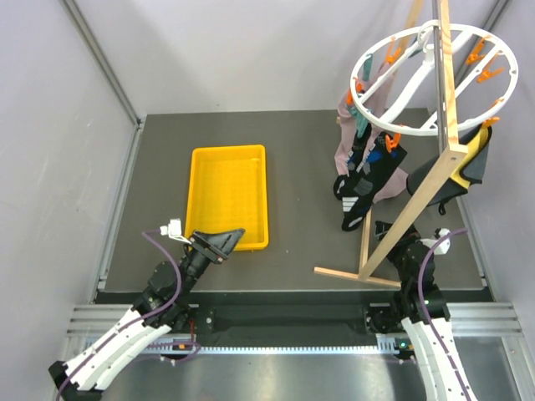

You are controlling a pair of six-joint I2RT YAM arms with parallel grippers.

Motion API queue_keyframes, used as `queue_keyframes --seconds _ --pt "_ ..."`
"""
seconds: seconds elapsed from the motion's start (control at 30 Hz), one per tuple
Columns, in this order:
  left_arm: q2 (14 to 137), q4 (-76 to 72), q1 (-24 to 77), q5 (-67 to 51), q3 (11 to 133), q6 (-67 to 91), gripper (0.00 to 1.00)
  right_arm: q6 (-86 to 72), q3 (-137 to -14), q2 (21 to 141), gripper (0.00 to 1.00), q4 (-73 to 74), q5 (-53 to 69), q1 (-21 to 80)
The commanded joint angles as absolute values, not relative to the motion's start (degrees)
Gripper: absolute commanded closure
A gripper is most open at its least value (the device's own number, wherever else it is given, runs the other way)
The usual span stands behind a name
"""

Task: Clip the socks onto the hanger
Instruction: Reset both arms

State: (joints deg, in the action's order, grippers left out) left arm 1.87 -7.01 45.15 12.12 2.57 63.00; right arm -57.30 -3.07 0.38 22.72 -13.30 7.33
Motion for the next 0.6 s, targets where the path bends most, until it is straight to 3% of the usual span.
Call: queue_keyframes --seconds 0.0,0.57 --pt "0.97 -13.19 44.91 9.05 -7.47 68.2 0.19 -59.85 5.09 -6.59 0.0 17.76 -11.96 7.47" --pt "1.05 -7.38 45.0 8.0 -7.21 67.15 0.2 -59.51 4.92 -6.5 0.0 18.54 -10.81 7.38"
